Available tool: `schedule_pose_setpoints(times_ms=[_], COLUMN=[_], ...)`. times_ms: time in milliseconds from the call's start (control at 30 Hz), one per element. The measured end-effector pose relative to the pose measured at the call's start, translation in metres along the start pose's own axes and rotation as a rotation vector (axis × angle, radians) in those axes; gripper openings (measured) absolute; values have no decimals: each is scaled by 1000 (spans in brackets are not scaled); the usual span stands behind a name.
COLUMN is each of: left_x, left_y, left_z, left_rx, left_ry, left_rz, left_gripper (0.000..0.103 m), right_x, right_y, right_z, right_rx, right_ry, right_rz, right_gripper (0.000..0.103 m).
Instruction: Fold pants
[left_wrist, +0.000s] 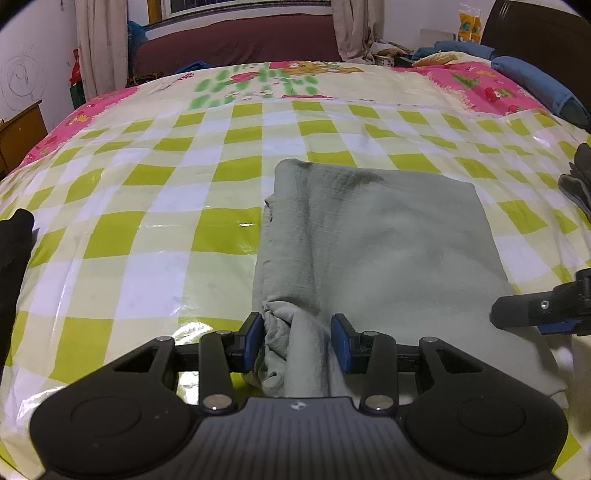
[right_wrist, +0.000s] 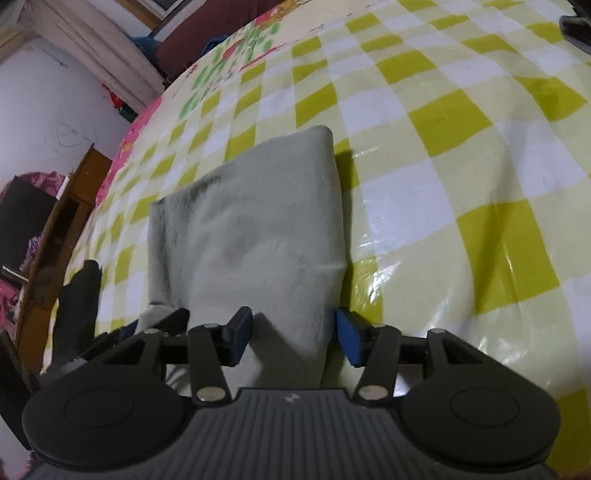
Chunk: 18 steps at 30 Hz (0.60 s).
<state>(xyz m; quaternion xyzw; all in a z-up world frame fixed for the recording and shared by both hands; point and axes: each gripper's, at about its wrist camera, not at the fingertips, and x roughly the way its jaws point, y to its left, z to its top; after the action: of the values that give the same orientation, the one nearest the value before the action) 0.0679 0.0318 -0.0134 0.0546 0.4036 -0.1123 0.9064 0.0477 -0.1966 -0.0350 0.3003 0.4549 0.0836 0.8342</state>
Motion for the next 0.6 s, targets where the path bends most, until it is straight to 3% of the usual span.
schedule_pose_setpoints(times_ms=[167, 400, 600], left_x=[1, 0, -3], left_y=[1, -3, -6], left_z=[0, -3, -4], left_rx=[-1, 9, 19], left_ry=[-2, -2, 0], left_rz=[-5, -5, -6], left_gripper=[53, 53, 53], right_x=[11, 18, 21], right_y=[2, 1, 7], right_z=[-2, 10, 18], right_rx=[-12, 1, -37], right_ry=[30, 36, 26], right_rz=[7, -25, -80], right_gripper=[53, 32, 30])
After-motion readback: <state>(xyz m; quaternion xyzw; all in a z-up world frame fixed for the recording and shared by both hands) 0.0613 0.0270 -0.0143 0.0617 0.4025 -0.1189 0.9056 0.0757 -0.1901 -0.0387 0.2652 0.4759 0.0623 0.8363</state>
